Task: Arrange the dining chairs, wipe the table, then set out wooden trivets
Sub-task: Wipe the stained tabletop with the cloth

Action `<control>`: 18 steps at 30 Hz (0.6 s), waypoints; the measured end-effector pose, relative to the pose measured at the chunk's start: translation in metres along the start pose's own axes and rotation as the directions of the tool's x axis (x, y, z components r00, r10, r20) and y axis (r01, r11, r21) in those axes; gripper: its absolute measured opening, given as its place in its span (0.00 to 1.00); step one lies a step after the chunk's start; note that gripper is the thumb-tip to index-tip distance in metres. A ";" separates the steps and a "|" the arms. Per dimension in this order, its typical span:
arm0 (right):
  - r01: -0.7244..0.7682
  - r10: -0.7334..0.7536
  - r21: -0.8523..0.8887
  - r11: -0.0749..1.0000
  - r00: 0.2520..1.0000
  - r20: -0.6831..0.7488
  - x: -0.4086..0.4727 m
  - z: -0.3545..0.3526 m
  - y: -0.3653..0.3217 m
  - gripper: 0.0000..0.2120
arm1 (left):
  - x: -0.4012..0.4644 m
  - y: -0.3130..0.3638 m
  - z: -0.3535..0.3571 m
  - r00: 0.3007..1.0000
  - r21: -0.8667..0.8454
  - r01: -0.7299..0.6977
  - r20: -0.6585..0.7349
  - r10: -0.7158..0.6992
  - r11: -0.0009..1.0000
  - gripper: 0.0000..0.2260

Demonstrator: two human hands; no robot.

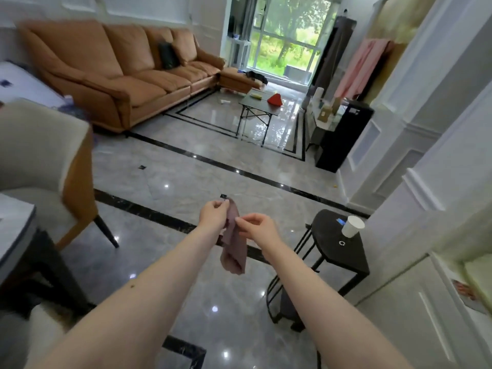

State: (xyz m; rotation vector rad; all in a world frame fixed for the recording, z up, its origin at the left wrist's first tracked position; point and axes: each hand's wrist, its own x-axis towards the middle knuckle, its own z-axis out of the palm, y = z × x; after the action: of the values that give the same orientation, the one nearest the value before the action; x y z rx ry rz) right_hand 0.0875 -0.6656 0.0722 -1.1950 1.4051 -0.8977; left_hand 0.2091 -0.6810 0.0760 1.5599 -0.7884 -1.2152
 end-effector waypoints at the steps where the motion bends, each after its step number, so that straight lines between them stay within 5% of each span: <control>1: 0.017 -0.017 -0.002 1.000 0.999 0.036 0.023 0.000 -0.007 0.04 | 0.016 0.007 0.002 1.000 -0.045 0.014 -0.020 -0.015 0.999 0.10; 6: -0.030 0.013 0.092 0.995 0.983 0.185 0.112 0.011 -0.038 0.07 | 0.065 0.039 -0.002 0.996 -0.325 0.005 -0.079 -0.032 0.946 0.05; 12: -0.190 0.101 0.178 0.966 0.904 0.415 0.182 0.088 -0.069 0.13 | 0.118 0.048 -0.055 0.947 -0.061 -0.118 -0.306 0.094 0.991 0.06; 18: -0.271 0.123 0.170 0.948 0.800 0.588 0.235 0.202 -0.087 0.14 | 0.165 0.055 -0.142 0.875 -0.026 -0.158 -0.467 0.128 0.987 0.11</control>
State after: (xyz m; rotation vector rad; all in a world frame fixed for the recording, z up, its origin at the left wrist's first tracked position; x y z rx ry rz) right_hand 0.3103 -0.8973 0.0639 -0.9892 0.8738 -0.4809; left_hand 0.3962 -0.8044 0.0786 1.6200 -0.5306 -0.7051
